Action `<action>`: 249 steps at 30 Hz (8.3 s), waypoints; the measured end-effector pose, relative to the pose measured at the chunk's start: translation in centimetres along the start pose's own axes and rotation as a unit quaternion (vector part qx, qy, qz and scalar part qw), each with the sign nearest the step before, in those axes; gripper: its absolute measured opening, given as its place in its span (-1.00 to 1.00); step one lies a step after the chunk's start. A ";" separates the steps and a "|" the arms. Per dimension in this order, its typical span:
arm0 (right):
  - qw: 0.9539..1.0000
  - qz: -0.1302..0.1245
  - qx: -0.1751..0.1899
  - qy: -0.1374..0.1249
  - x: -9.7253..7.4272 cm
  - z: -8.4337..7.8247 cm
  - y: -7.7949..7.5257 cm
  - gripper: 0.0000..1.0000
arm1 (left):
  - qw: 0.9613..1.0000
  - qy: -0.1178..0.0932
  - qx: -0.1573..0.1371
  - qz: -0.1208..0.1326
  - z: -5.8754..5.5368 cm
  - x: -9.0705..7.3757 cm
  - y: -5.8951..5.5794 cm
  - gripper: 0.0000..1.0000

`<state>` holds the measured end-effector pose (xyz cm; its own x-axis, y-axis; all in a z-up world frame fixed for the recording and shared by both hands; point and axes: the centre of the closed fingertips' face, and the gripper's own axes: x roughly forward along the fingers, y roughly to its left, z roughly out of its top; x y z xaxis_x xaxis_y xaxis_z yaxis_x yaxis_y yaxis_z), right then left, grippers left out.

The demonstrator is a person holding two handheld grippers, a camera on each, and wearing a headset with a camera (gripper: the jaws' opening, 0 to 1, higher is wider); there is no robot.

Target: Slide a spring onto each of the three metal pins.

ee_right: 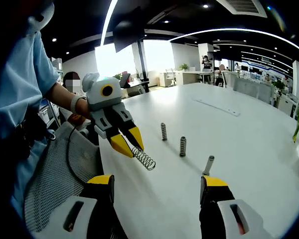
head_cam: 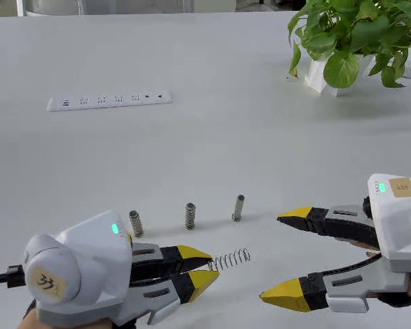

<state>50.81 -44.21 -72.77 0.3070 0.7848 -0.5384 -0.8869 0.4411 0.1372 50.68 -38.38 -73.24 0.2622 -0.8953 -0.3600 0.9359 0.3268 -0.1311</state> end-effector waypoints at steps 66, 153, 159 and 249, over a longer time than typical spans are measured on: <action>0.985 0.154 -0.068 0.034 3.2 2.6 5.2 -0.87 | 0.999 -0.005 -0.016 -0.029 -0.6 -3.1 -1.6 -0.87; 0.928 0.194 -0.241 0.209 5.2 0.3 6.4 -0.82 | 0.994 0.083 0.004 -0.076 -3.1 0.7 -2.7 -0.88; 0.927 0.195 -0.241 0.211 5.2 0.3 6.4 -0.83 | 0.994 0.080 0.007 -0.079 -2.7 0.9 -2.8 -0.88; 0.859 0.131 -0.364 0.335 3.4 3.4 -7.2 -0.85 | 0.967 -0.030 -0.110 0.226 -4.6 -6.1 7.4 0.98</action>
<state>59.40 -43.25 -72.74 0.0124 0.2823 -0.9593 -0.9513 -0.2921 -0.0983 54.97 -29.14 -76.25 0.6525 -0.6591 -0.3738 0.6515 0.7399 -0.1675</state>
